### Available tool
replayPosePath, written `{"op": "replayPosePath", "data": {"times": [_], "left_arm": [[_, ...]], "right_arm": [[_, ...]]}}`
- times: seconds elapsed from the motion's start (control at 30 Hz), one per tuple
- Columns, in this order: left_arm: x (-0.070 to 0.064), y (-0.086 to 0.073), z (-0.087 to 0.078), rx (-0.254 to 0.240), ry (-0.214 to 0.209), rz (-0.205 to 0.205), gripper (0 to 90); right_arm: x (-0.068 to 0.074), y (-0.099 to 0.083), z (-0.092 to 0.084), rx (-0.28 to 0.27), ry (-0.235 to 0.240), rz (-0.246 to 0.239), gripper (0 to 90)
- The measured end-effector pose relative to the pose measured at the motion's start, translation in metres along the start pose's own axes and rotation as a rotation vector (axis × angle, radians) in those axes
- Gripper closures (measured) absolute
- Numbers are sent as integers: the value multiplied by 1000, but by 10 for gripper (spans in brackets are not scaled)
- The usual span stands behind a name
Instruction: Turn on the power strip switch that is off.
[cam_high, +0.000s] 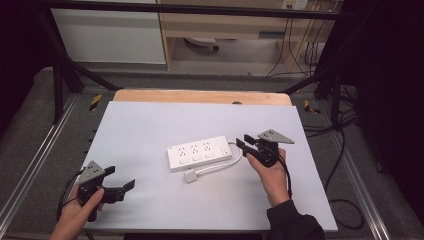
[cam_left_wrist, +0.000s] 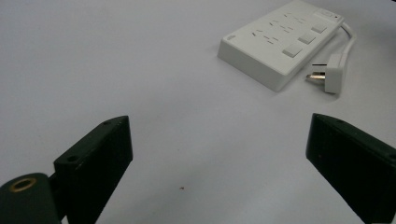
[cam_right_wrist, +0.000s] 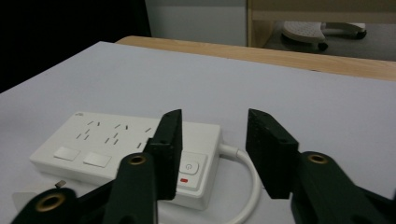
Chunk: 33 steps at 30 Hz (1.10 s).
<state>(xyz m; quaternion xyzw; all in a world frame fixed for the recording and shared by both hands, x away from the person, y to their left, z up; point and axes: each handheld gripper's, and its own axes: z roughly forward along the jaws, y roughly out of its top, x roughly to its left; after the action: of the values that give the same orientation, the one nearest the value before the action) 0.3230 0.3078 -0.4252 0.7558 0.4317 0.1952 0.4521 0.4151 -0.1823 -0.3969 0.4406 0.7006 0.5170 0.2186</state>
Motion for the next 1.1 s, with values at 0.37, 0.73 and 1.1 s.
{"op": "replayPosePath", "data": {"times": [0.37, 0.73, 1.1], "left_arm": [[0, 0, 0, 2, 0, 2, 73], [0, 0, 0, 3, 0, 2, 73], [0, -1, 0, 3, 1, 1, 73]], "right_arm": [[-5, 7, -11, 27, -33, 17, 311], [-14, 11, -31, 16, -28, 46, 127], [-28, 7, -56, -15, -69, 32, 47]]}}
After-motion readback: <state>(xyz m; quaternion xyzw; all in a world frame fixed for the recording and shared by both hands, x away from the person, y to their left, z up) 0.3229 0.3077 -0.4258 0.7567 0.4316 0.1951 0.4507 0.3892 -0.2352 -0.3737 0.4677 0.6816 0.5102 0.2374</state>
